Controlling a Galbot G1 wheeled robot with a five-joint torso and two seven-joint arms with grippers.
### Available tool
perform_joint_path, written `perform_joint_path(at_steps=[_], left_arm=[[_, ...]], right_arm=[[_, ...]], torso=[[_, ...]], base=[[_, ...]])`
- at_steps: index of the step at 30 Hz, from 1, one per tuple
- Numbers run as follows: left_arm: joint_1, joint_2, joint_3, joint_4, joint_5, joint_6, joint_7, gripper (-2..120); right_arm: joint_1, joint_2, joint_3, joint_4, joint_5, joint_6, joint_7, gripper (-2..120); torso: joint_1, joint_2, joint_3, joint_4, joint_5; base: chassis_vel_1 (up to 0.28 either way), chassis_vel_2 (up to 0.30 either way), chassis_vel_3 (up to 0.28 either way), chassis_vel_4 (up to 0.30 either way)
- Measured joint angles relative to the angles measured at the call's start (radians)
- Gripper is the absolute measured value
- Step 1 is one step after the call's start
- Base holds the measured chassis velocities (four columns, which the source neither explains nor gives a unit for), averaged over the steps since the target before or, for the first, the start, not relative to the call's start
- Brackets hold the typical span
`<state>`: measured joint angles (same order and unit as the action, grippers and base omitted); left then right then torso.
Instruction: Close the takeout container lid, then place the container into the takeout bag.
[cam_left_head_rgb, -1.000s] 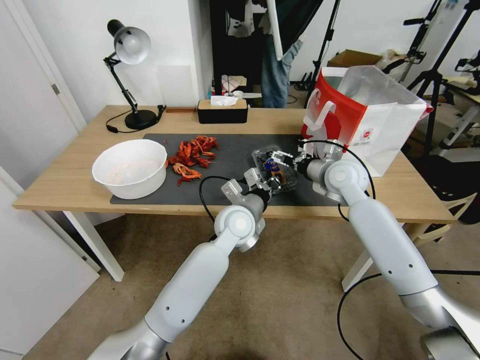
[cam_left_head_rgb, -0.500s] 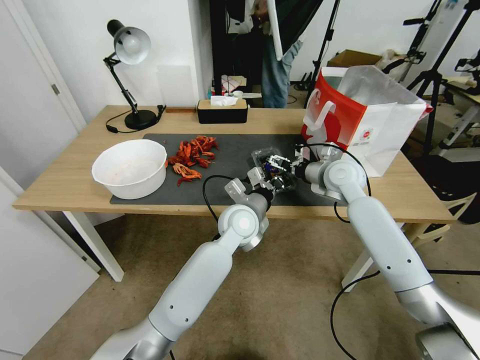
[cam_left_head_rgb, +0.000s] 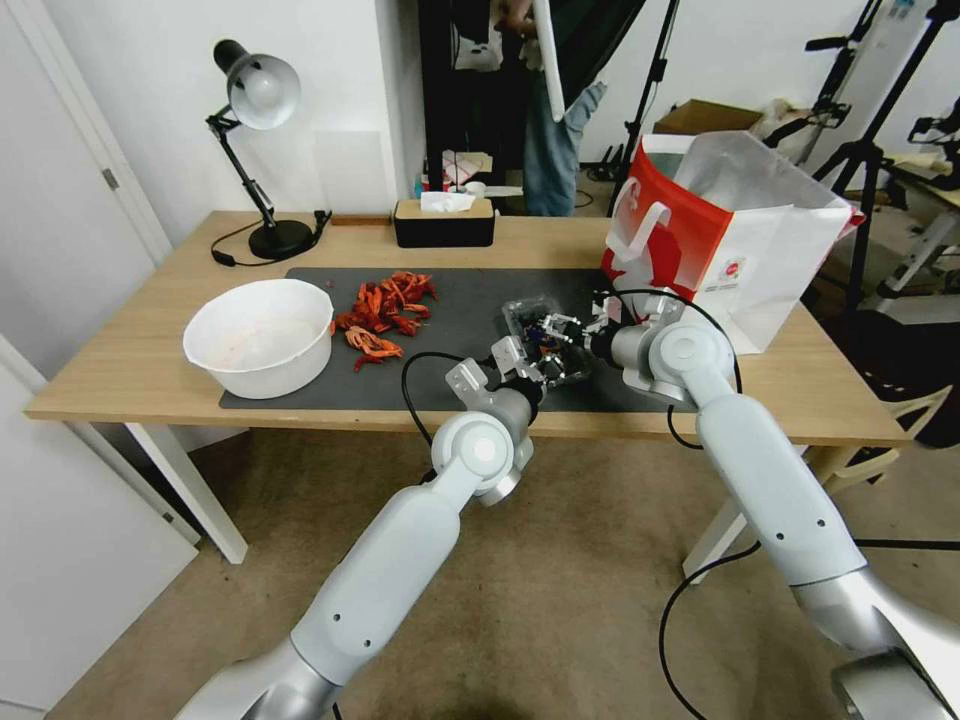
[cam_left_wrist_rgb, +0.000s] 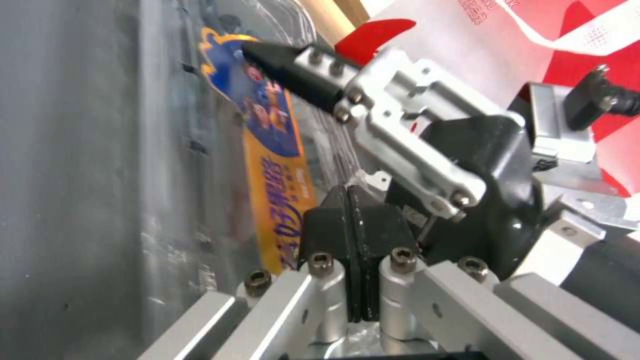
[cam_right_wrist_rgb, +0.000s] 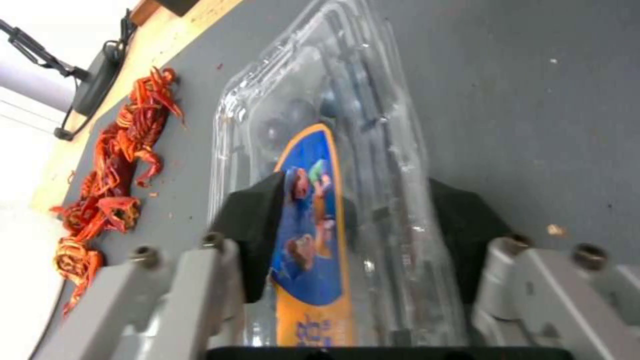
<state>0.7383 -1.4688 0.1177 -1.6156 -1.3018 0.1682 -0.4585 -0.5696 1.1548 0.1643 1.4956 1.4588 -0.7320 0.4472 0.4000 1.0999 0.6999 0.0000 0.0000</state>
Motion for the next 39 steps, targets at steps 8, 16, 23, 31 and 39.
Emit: perform_joint_path(at_steps=[8, 16, 23, 31, 39], left_arm=[[0.004, 0.003, -0.001, -0.004, 0.0, -0.004, 0.0, 0], [0.03, 0.044, -0.02, -0.05, -0.001, -0.016, 0.01, 0], [0.132, 0.177, -0.062, -0.191, 0.064, -0.046, 0.079, 0], [0.233, 0.328, -0.078, -0.278, 0.343, -0.146, 0.31, 0], [0.376, 0.393, -0.153, -0.3, 0.504, -0.223, 0.382, 19]], right_arm=[[-0.01, -0.001, 0.01, 0.001, 0.006, 0.0, 0.015, 19], [-0.017, 0.002, 0.025, 0.013, 0.009, 0.002, 0.028, 0], [-0.023, 0.0, 0.033, 0.03, 0.023, 0.002, 0.037, 0], [-0.086, -0.025, 0.098, 0.098, 0.042, 0.0, 0.058, 0], [-0.08, -0.008, 0.098, 0.094, 0.062, 0.001, 0.044, 0]], torso=[[0.0, 0.0, 0.0, 0.0002, 0.0], [0.0, 0.0, 0.0, -0.0001, -0.0001], [0.0, 0.0, 0.0, -0.0001, -0.0003], [0.0, 0.0, 0.0, -0.0013, -0.0002], [0.0, 0.0, 0.0, 0.0003, -0.0003]], base=[[0.0, 0.0, 0.0, 0.0], [0.0, 0.0, 0.0, 0.0], [0.0, 0.0, 0.0, 0.0], [0.0, 0.0, 0.0, 0.0], [0.0, 0.0, 0.0, 0.0]])
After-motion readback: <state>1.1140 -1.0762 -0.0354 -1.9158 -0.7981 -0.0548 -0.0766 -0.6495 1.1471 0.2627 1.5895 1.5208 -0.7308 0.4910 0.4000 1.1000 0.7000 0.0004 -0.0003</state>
